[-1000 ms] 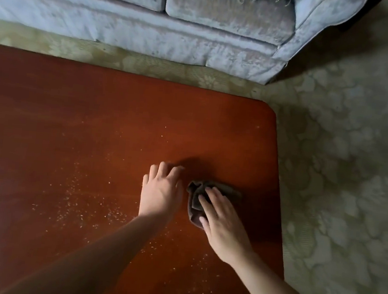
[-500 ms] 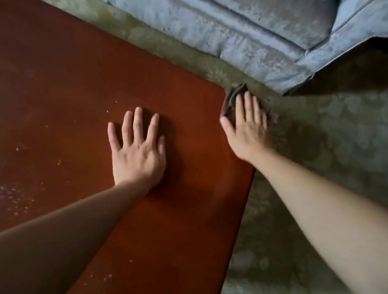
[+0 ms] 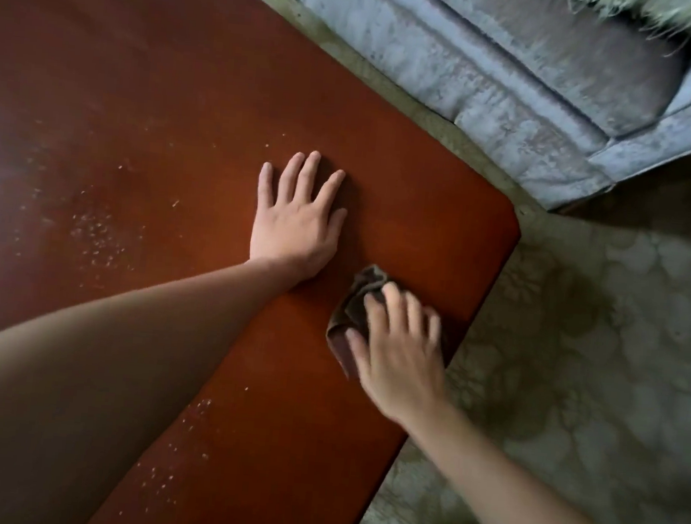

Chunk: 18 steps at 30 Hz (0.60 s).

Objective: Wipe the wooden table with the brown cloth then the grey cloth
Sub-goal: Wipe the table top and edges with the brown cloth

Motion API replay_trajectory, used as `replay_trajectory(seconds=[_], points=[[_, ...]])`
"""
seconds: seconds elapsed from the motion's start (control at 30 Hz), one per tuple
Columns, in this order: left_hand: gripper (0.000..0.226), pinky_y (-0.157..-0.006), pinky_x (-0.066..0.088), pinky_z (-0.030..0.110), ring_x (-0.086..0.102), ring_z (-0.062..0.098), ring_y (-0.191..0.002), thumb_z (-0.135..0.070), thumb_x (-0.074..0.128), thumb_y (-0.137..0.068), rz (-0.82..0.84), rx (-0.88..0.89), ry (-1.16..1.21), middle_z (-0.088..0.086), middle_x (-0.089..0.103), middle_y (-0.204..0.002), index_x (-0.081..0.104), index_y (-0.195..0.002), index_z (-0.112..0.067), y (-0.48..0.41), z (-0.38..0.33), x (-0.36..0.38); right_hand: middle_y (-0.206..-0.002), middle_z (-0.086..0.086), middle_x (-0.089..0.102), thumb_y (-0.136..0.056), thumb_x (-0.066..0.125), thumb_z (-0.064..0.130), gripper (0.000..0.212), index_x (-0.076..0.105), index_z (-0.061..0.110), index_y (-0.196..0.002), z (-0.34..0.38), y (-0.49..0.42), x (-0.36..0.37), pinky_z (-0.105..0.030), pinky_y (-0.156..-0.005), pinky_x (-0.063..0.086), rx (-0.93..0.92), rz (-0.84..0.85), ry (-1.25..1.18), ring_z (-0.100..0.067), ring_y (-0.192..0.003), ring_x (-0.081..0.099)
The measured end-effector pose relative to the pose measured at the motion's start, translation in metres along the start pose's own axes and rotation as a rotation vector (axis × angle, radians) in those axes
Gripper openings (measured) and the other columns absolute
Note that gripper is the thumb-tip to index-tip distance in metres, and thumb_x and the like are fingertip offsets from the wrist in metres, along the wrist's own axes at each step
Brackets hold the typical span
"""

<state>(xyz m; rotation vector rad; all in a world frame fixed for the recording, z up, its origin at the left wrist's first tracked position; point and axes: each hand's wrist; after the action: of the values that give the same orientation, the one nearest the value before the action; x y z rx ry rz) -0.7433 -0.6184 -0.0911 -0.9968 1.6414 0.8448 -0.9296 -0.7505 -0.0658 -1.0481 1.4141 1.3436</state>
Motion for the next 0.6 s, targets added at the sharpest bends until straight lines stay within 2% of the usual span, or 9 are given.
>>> replay_trajectory(seconds=[0.07, 0.17, 0.27, 0.33, 0.43, 0.53, 0.6], points=[[0.057, -0.129, -0.006, 0.053, 0.004, 0.025, -0.162, -0.053, 0.027, -0.108, 0.048, 0.041, 0.13, 0.006, 0.018, -0.173, 0.035, -0.16, -0.031, 0.001, 0.004, -0.008, -0.157, -0.02, 0.045, -0.105, 0.039, 0.045, 0.058, 0.052, 0.005, -0.145, -0.023, -0.027, 0.005, -0.061, -0.121, 0.03, -0.061, -0.071, -0.046, -0.038, -0.15, 0.037], [0.053, -0.129, -0.005, 0.051, 0.003, 0.024, -0.162, -0.047, 0.031, -0.111, 0.065, 0.018, 0.285, 0.005, 0.017, -0.174, 0.036, -0.16, -0.029, 0.026, 0.023, -0.019, -0.171, -0.013, 0.026, -0.106, 0.03, 0.043, 0.065, 0.033, 0.008, -0.16, -0.047, -0.062, 0.007, -0.056, -0.128, 0.019, -0.084, -0.07, -0.06, -0.028, -0.16, 0.017], [0.054, -0.129, 0.0, 0.058, 0.007, 0.027, -0.161, -0.046, 0.029, -0.11, 0.003, -0.01, 0.147, 0.009, 0.019, -0.173, 0.035, -0.16, -0.026, 0.079, 0.042, -0.021, -0.176, -0.004, 0.005, -0.106, 0.014, 0.049, 0.069, 0.01, 0.016, -0.167, -0.052, -0.076, 0.005, -0.052, -0.13, 0.009, 0.017, -0.034, -0.019, -0.021, -0.162, 0.002], [0.055, -0.128, 0.005, 0.061, 0.012, 0.03, -0.161, -0.045, 0.026, -0.11, -0.041, -0.022, 0.042, 0.011, 0.022, -0.172, 0.034, -0.16, -0.024, 0.111, 0.055, -0.019, -0.176, -0.003, 0.0, -0.105, 0.007, 0.051, 0.071, 0.003, 0.019, -0.168, -0.041, -0.072, 0.003, -0.053, -0.13, 0.007, 0.082, -0.026, -0.006, -0.021, -0.162, -0.001], [0.058, -0.128, 0.004, 0.06, 0.01, 0.029, -0.161, -0.049, 0.022, -0.11, -0.031, -0.059, -0.038, 0.011, 0.018, -0.173, 0.027, -0.163, -0.026, 0.144, 0.074, -0.012, -0.176, -0.006, 0.001, -0.106, 0.009, 0.049, 0.069, 0.004, 0.019, -0.168, -0.003, -0.038, 0.008, -0.053, -0.13, 0.012, 0.06, -0.016, 0.023, -0.025, -0.162, 0.003], [0.058, -0.128, 0.007, 0.06, 0.01, 0.026, -0.162, -0.048, 0.023, -0.11, -0.048, -0.078, -0.056, 0.009, 0.018, -0.174, 0.027, -0.164, -0.027, 0.16, 0.082, -0.003, -0.175, -0.009, 0.006, -0.108, 0.016, 0.049, 0.067, 0.01, 0.019, -0.168, 0.051, 0.029, 0.019, -0.055, -0.128, 0.018, -0.073, 0.001, 0.034, -0.028, -0.162, 0.006], [0.058, -0.127, 0.007, 0.06, 0.011, 0.026, -0.161, -0.048, 0.024, -0.11, -0.059, -0.078, -0.047, 0.009, 0.019, -0.173, 0.027, -0.164, -0.027, 0.159, 0.082, -0.003, -0.175, -0.009, 0.006, -0.108, 0.025, 0.05, 0.068, 0.013, 0.018, -0.168, 0.093, 0.083, 0.03, -0.056, -0.128, 0.016, -0.173, 0.034, 0.011, -0.029, -0.162, 0.004]])
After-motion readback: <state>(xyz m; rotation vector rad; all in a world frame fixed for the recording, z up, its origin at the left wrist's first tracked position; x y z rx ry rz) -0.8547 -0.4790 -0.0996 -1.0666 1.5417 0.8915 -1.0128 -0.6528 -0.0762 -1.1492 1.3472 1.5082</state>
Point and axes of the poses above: each hand's wrist, its own y-axis away from the middle knuckle, its own x-axis out of the palm, z = x × y
